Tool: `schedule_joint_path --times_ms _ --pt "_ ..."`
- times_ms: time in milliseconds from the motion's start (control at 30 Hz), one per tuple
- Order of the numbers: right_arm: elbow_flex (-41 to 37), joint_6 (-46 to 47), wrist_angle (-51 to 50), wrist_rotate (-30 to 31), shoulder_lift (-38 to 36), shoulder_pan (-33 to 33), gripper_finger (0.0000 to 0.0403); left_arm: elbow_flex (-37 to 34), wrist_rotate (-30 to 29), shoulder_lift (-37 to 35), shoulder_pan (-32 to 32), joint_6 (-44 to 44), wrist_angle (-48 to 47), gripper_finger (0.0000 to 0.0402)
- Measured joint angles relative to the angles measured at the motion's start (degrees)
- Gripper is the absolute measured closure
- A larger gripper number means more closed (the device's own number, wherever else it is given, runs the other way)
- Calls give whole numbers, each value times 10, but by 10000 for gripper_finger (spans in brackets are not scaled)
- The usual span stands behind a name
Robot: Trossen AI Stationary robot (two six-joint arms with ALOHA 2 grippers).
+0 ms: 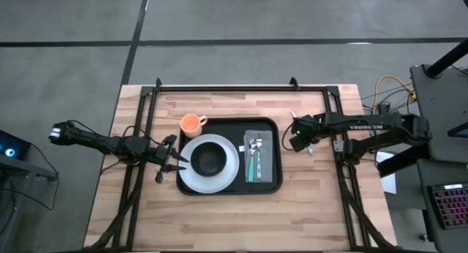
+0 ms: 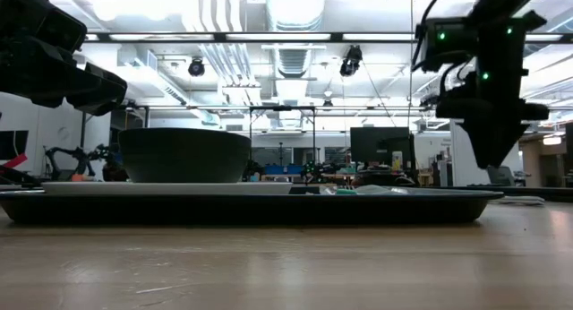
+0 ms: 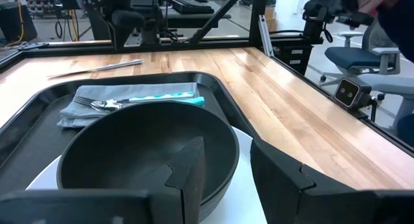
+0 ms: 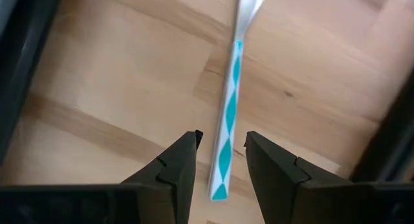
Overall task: Set up tray
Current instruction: Put the white and blue knife to the right of the white and blue fork on the gray napkin on the black serving tray
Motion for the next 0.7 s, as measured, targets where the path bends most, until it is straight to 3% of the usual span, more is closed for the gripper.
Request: schedule_joint_path --times_ms 400,700 --pt "-61 -71 103 -19 4 -75 280 0 0 0 0 0 0 293" --pt "-98 -72 132 -29 4 -98 280 0 0 0 0 0 0 293"
